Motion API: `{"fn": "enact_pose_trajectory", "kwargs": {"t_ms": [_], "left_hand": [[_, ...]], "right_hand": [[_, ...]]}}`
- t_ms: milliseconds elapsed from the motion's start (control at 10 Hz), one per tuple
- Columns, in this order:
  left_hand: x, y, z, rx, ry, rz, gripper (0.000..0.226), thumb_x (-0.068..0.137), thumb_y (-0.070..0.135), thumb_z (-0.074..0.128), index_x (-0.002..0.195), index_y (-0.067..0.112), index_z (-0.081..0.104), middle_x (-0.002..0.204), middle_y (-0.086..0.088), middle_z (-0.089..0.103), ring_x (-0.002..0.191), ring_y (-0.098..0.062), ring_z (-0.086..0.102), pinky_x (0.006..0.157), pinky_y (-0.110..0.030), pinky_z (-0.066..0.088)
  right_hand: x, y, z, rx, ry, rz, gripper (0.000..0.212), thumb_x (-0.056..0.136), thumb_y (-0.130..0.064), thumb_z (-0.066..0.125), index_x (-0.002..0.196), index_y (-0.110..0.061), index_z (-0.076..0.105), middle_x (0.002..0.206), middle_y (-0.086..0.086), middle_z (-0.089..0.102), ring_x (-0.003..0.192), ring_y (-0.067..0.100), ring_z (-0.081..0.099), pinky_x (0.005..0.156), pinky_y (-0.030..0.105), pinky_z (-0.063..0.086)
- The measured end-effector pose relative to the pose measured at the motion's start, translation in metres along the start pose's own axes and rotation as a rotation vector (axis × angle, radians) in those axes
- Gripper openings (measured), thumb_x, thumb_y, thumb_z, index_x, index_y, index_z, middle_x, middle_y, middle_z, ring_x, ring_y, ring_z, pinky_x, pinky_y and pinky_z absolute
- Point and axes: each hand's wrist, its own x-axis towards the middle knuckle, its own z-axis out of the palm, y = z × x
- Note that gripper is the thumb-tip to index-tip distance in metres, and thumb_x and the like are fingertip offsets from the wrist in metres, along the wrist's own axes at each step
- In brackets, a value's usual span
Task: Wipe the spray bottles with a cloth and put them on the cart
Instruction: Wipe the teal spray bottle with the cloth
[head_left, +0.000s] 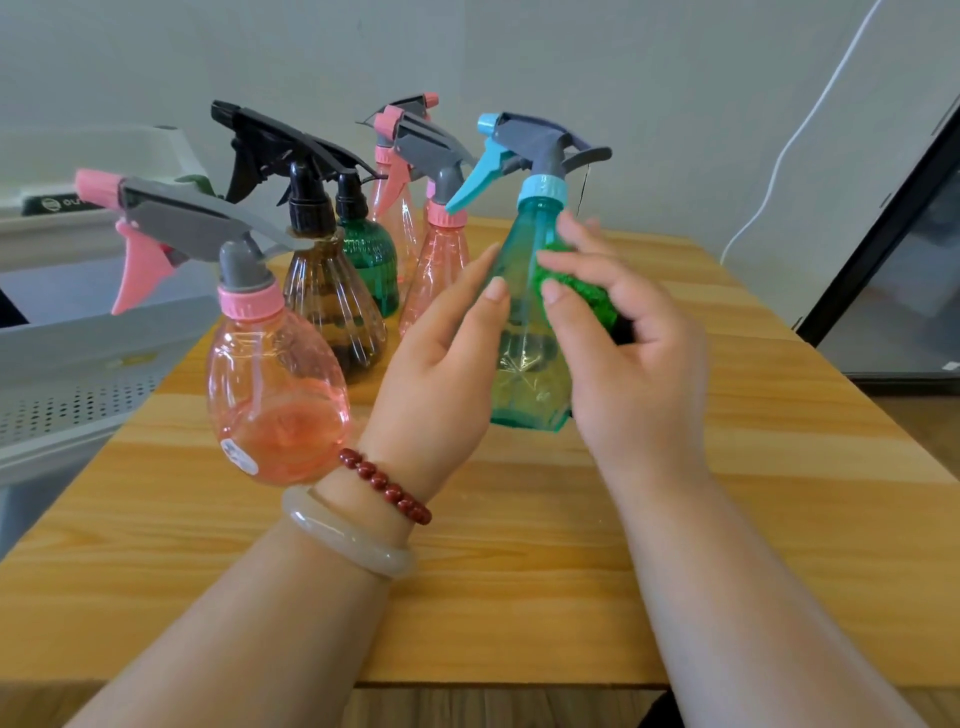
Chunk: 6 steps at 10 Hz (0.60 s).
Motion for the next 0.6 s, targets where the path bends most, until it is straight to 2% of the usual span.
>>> {"fn": "enact_pose_trajectory", "kwargs": {"t_ms": [100,200,300,400,500,600], "left_hand": [[0.008,-0.009,-0.005,0.005,0.042,0.009,0.038,0.106,0.036,0.043,0.144,0.035,0.048,0.142,0.023,0.051,0.128,0.014,0.044,0.105,-0.013,0.038],[0.011,-0.012,-0.009,-0.012,0.067,-0.006,0.038,0.107,0.035,0.044,0.144,0.032,0.049,0.14,0.021,0.055,0.125,0.013,0.048,0.101,-0.013,0.041],[0.005,-0.006,-0.006,0.011,0.037,0.018,0.041,0.106,0.038,0.042,0.146,0.035,0.045,0.147,0.021,0.047,0.134,0.01,0.04,0.114,-0.022,0.034],[0.002,-0.003,-0.003,-0.016,0.033,0.023,0.039,0.105,0.039,0.042,0.143,0.037,0.045,0.147,0.021,0.047,0.135,0.01,0.039,0.116,-0.024,0.033],[0.005,-0.005,-0.006,-0.011,0.04,0.041,0.04,0.106,0.037,0.042,0.145,0.032,0.047,0.146,0.019,0.05,0.133,0.009,0.042,0.115,-0.024,0.035],[0.008,-0.008,-0.01,-0.036,0.057,0.03,0.039,0.107,0.032,0.041,0.145,0.028,0.048,0.141,0.018,0.055,0.127,0.01,0.048,0.108,-0.018,0.04]], "right_hand": [[-0.014,0.001,0.003,-0.127,-0.193,-0.294,0.016,0.088,-0.004,0.062,0.098,-0.006,0.073,0.128,0.015,0.063,0.136,0.029,0.048,0.118,0.047,0.032],[-0.014,0.005,0.006,-0.208,-0.195,-0.432,0.016,0.088,-0.005,0.061,0.095,0.001,0.074,0.122,0.018,0.066,0.131,0.033,0.053,0.116,0.049,0.034],[-0.01,0.003,0.007,-0.107,-0.026,-0.205,0.016,0.091,-0.005,0.06,0.1,-0.008,0.073,0.126,0.012,0.065,0.13,0.021,0.055,0.111,0.038,0.042],[-0.005,0.0,0.008,0.052,0.097,0.055,0.02,0.091,-0.009,0.06,0.099,-0.023,0.073,0.129,0.001,0.066,0.127,0.007,0.056,0.107,0.028,0.045],[-0.014,0.0,0.008,-0.097,-0.023,-0.183,0.017,0.092,-0.005,0.06,0.103,-0.008,0.072,0.13,0.009,0.062,0.134,0.022,0.051,0.114,0.039,0.039],[-0.019,0.003,0.009,-0.221,-0.161,-0.416,0.016,0.09,-0.004,0.061,0.098,0.001,0.073,0.125,0.016,0.064,0.133,0.033,0.05,0.115,0.048,0.035]]}}
